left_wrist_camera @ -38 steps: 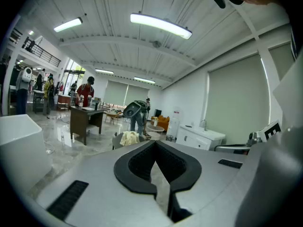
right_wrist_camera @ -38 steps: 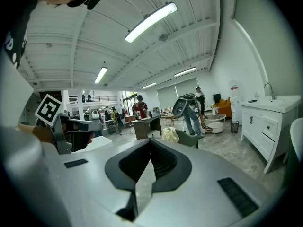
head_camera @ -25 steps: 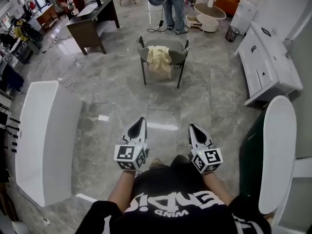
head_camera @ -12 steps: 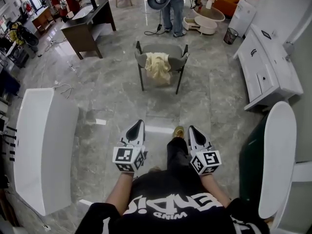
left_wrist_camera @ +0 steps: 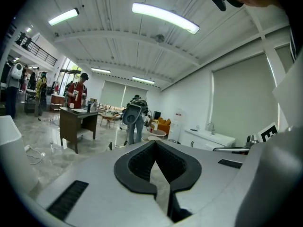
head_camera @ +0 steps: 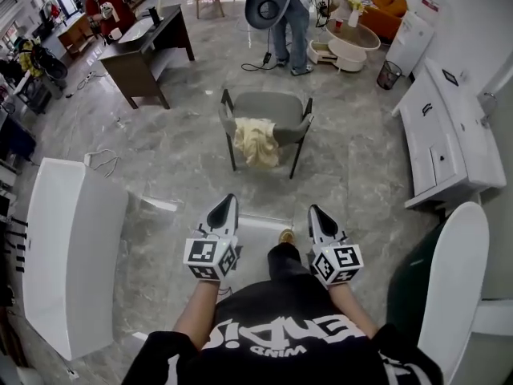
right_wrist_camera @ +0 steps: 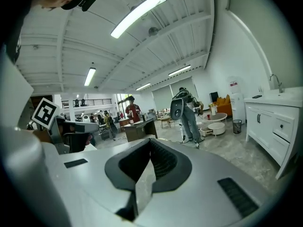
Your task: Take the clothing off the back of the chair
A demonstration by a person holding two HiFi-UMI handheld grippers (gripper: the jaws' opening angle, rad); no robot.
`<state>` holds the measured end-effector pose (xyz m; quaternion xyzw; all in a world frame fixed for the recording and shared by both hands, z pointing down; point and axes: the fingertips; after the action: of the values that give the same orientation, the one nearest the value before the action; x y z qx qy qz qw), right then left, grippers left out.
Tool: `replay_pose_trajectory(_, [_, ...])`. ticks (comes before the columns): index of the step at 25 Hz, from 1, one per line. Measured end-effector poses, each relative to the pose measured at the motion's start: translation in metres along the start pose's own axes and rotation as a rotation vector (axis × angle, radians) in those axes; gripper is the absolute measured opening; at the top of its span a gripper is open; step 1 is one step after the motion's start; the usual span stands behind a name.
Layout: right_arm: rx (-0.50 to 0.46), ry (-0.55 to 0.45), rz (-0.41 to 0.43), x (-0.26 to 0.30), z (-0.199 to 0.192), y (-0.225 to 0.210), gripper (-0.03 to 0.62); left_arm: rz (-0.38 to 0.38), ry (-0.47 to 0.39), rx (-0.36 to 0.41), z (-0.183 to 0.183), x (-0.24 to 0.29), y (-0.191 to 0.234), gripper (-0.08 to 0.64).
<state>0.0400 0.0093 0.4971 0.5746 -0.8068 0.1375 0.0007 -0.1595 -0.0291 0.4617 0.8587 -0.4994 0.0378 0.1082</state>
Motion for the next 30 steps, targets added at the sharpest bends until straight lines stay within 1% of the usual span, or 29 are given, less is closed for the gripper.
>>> replay_pose_trajectory(7, [0.003,0.008,0.038,0.071,0.048,-0.077,0.014,0.052,-0.006,-0.014,0.038,0.094,0.001,0.015])
replay_pose_trajectory(11, [-0.005,0.027,0.063,0.103,0.056,-0.112,0.014,0.096,-0.011,-0.02,0.044,0.132,0.006,0.015])
replay_pose_trajectory(13, [-0.005,0.035,0.068,0.116,0.06,-0.125,0.014,0.104,-0.012,-0.025,0.046,0.147,0.007,0.015])
replay_pose_trajectory(18, [0.005,0.046,0.084,0.135,0.065,-0.134,0.014,0.121,-0.004,-0.018,0.051,0.167,0.011,0.015])
replay_pose_trajectory(21, [0.011,0.051,0.079,0.143,0.065,-0.134,0.014,0.125,0.01,-0.01,0.05,0.175,0.016,0.015])
replay_pose_trajectory(24, [0.009,0.047,0.078,0.15,0.068,-0.132,0.014,0.129,0.007,-0.005,0.053,0.181,0.024,0.017])
replay_pose_trajectory(30, [0.012,0.042,0.054,0.168,0.074,-0.138,0.014,0.086,0.015,0.004,0.056,0.205,0.033,0.018])
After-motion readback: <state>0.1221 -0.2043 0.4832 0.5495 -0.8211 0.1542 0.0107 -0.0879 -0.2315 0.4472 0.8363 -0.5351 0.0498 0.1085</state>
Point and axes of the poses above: the fingertips, and each gripper's own axes: x forward along the fingers, y to its left, z out of its top, and after that the axes turned 1 degree about x, right-handed
